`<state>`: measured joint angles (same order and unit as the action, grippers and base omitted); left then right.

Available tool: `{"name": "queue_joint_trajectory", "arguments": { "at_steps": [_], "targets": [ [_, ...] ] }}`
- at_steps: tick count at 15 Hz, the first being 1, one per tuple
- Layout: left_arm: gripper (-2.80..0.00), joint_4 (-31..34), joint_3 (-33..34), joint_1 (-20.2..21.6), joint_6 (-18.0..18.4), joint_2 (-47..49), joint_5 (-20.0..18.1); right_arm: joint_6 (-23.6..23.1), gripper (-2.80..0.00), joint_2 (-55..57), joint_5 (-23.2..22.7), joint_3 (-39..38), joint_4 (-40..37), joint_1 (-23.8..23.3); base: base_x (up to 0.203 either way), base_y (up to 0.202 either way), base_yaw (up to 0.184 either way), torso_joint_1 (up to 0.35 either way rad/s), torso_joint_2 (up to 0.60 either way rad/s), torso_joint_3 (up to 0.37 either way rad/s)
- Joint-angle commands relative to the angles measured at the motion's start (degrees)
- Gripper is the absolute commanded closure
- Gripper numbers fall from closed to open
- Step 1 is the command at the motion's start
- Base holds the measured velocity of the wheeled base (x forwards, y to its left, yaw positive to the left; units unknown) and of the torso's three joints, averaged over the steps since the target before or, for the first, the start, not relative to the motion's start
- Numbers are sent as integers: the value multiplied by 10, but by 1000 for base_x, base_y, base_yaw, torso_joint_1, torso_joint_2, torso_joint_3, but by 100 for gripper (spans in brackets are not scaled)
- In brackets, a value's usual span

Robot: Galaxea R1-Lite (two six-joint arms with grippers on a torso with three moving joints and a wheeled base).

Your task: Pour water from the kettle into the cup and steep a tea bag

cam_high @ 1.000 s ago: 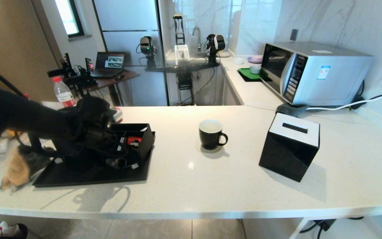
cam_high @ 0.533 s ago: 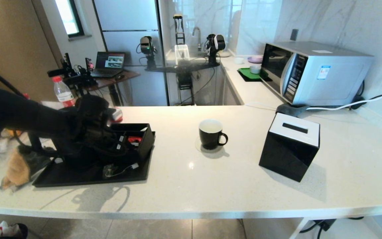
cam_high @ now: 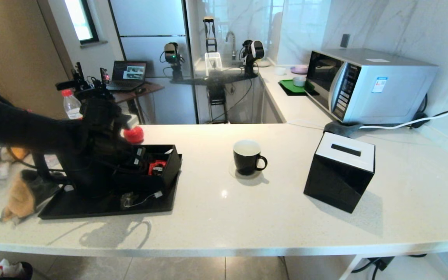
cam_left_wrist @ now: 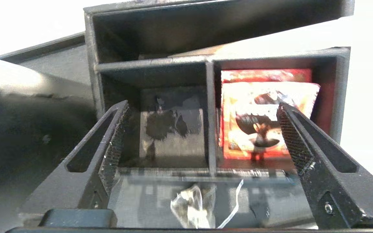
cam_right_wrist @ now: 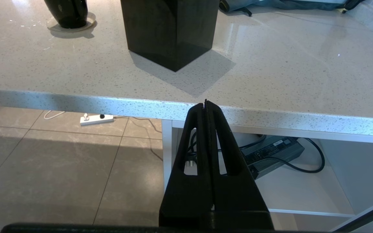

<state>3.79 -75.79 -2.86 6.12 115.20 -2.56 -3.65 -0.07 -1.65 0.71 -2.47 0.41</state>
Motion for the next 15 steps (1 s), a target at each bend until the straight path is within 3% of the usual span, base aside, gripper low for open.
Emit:
{"name": "queue_joint_trajectory", "arguments": {
  "at_steps": [1,6,15],
  "targets": [
    [-280,3,3,0,0,-26,0,0,0,1,0,0,0,1,0,0,0,0,0,0],
    [-280,63,32,0,-1,-96,-1,0,0,1,0,0,0,0,0,0,0,0,0,0],
    [-280,109,186,0,-48,-182,-1,0,0,1,0,0,0,0,0,0,0,0,0,0]
  ]
}}
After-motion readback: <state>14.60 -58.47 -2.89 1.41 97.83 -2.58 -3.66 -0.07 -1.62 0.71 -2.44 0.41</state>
